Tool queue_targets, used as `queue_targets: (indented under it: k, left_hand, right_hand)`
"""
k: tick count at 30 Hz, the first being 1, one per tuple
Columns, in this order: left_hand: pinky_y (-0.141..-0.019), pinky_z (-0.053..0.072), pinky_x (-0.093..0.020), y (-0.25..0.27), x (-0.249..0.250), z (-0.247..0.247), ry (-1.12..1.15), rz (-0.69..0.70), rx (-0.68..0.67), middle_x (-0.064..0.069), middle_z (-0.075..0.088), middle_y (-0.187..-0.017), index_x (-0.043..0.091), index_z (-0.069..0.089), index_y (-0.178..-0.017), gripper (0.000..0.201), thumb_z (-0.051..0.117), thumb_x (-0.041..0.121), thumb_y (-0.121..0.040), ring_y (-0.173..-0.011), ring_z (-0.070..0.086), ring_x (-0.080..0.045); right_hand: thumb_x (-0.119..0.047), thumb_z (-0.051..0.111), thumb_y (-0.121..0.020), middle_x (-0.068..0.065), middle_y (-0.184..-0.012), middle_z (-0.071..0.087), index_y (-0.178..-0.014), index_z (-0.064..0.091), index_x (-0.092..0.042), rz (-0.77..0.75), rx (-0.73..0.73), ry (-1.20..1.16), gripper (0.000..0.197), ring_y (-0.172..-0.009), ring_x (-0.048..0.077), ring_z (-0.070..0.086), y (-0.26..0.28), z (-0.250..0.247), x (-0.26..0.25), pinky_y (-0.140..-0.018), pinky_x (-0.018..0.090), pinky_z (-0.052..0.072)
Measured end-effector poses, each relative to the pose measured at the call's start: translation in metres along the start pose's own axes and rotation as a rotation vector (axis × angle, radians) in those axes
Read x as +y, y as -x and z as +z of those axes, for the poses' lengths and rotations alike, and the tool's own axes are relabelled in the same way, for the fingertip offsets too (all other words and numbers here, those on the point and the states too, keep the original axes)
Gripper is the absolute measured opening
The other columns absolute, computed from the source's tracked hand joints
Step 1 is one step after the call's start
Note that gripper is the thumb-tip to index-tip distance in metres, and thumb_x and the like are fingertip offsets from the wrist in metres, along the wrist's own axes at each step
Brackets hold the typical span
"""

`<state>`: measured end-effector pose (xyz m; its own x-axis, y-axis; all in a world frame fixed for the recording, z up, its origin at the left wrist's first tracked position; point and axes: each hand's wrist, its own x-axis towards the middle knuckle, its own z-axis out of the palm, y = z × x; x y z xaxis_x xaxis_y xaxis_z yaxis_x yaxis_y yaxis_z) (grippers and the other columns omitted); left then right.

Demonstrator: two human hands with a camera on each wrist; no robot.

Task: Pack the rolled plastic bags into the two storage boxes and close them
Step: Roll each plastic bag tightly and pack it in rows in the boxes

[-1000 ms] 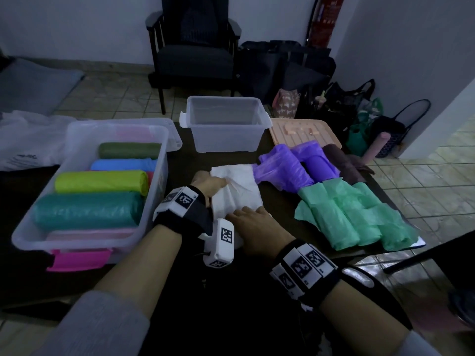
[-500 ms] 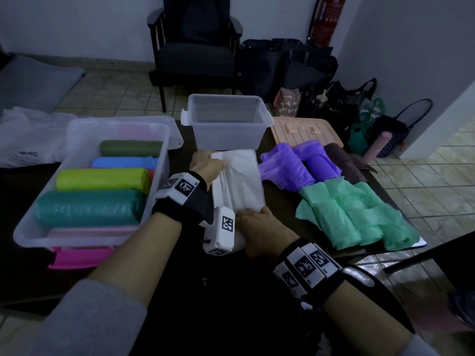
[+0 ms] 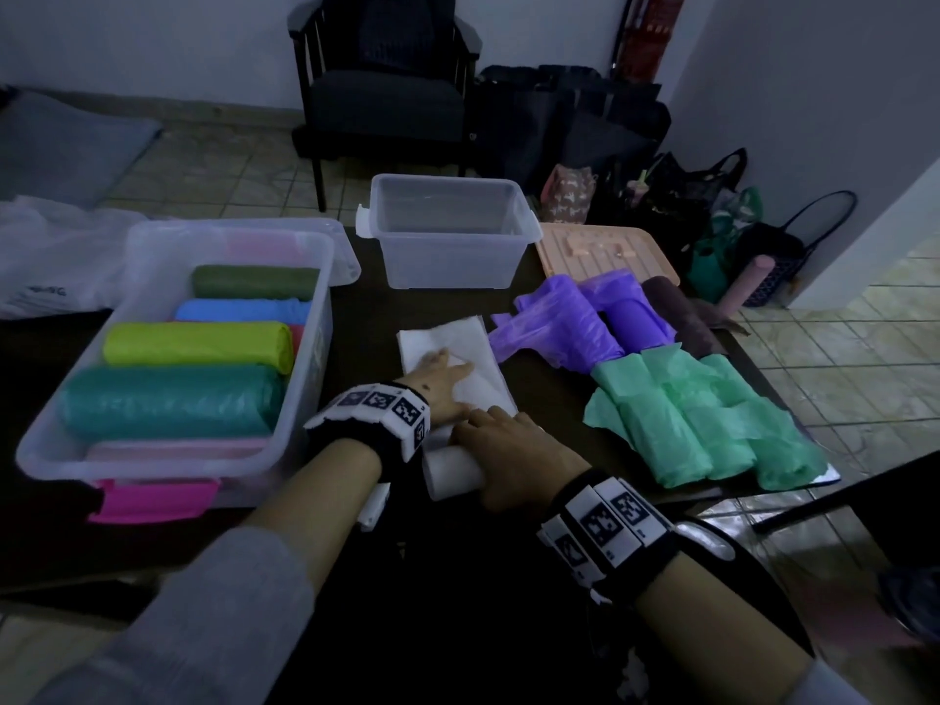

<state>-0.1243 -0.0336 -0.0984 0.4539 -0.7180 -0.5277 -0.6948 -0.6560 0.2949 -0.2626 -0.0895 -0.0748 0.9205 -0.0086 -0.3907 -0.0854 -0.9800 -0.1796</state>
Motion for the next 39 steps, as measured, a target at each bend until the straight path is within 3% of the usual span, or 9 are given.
queue_targets:
  k: [5,9,16,20,23,28,30,34,39]
  left_hand:
    - [-0.116,0.0,-0.047,0.001,0.0,-0.001,-0.004,0.019,-0.038,-0.008,-0.017,-0.157,0.028,-0.001,-0.15,0.074,0.041,0.051,-0.093,-0.144,-0.014,-0.027]
    - [-0.116,0.0,-0.046,-0.001,0.0,0.001,-0.075,0.036,-0.029,-0.007,-0.019,-0.156,0.029,-0.003,-0.15,0.08,0.042,0.058,-0.09,-0.144,-0.015,-0.028]
    - [-0.115,0.0,-0.049,-0.001,-0.006,-0.001,-0.073,0.051,-0.046,-0.003,-0.02,-0.156,0.03,-0.004,-0.15,0.083,0.046,0.057,-0.089,-0.144,-0.017,-0.024]
    - [-0.115,-0.003,-0.047,0.002,-0.004,-0.001,-0.058,0.061,-0.037,-0.004,-0.021,-0.156,0.028,-0.003,-0.15,0.081,0.046,0.053,-0.091,-0.144,-0.018,-0.024]
    - [-0.116,-0.002,-0.047,0.002,-0.003,-0.002,-0.032,0.061,-0.028,-0.003,-0.019,-0.156,0.028,-0.002,-0.15,0.08,0.047,0.052,-0.091,-0.144,-0.017,-0.024]
    - [-0.116,0.006,-0.047,0.005,-0.007,-0.002,0.065,0.052,0.036,-0.002,-0.011,-0.158,0.028,0.001,-0.15,0.085,0.056,0.046,-0.088,-0.145,-0.01,-0.023]
    - [-0.117,0.012,-0.046,0.009,-0.007,-0.004,0.081,0.014,0.135,-0.004,-0.004,-0.159,0.026,0.01,-0.15,0.08,0.058,0.042,-0.088,-0.146,0.0,-0.025]
    - [-0.102,0.038,-0.034,0.034,-0.001,-0.01,0.214,-0.01,0.415,-0.008,0.046,-0.138,0.013,0.054,-0.127,0.042,0.062,0.028,-0.088,-0.125,0.046,-0.022]
    - [-0.08,0.044,-0.024,0.066,0.007,-0.009,0.356,0.006,0.344,-0.002,0.066,-0.108,0.012,0.068,-0.102,0.016,0.062,0.02,-0.089,-0.089,0.055,-0.009]
  right_hand:
    - [-0.026,0.067,-0.078,0.001,-0.132,0.046,-0.126,0.045,-0.025,-0.031,-0.039,-0.012,0.054,-0.119,0.021,0.044,0.0,-0.004,-0.001,-0.091,0.038,0.03]
    - [-0.023,0.07,-0.075,0.003,-0.128,0.054,-0.126,0.049,-0.021,-0.052,-0.024,-0.113,0.055,-0.116,0.021,0.051,-0.001,-0.002,-0.007,-0.098,0.037,0.04]
    - [-0.021,0.072,-0.076,0.007,-0.123,0.056,-0.123,0.05,-0.014,-0.039,-0.059,-0.103,0.053,-0.11,0.024,0.055,-0.007,-0.001,-0.014,-0.084,0.031,0.042]
    - [-0.019,0.07,-0.078,0.01,-0.118,0.056,-0.124,0.037,-0.009,-0.001,0.006,-0.142,0.058,-0.103,0.027,0.057,-0.002,0.004,-0.013,-0.073,0.029,0.039]
    - [-0.025,0.069,-0.08,0.01,-0.119,0.056,-0.125,0.036,-0.01,0.001,0.12,-0.168,0.058,-0.106,0.029,0.056,0.007,0.011,-0.012,-0.081,0.034,0.042]
    - [-0.031,0.077,-0.072,0.007,-0.122,0.053,-0.117,0.054,-0.016,0.039,0.149,-0.23,0.053,-0.113,0.024,0.049,0.01,0.007,-0.008,-0.09,0.031,0.038]
    - [-0.035,0.08,-0.068,0.005,-0.121,0.049,-0.116,0.058,-0.018,0.047,0.121,-0.269,0.055,-0.114,0.022,0.044,0.007,0.005,-0.005,-0.09,0.032,0.038]
    - [-0.048,0.075,-0.07,-0.001,-0.12,0.051,-0.125,0.055,-0.028,0.07,0.058,-0.179,0.062,-0.115,0.019,0.04,-0.001,-0.005,0.002,-0.083,0.033,0.028]
    - [-0.042,0.081,-0.065,-0.004,-0.112,0.059,-0.116,0.052,-0.024,0.187,0.114,-0.374,0.062,-0.109,0.019,0.053,-0.007,-0.01,0.009,-0.098,0.038,0.039]
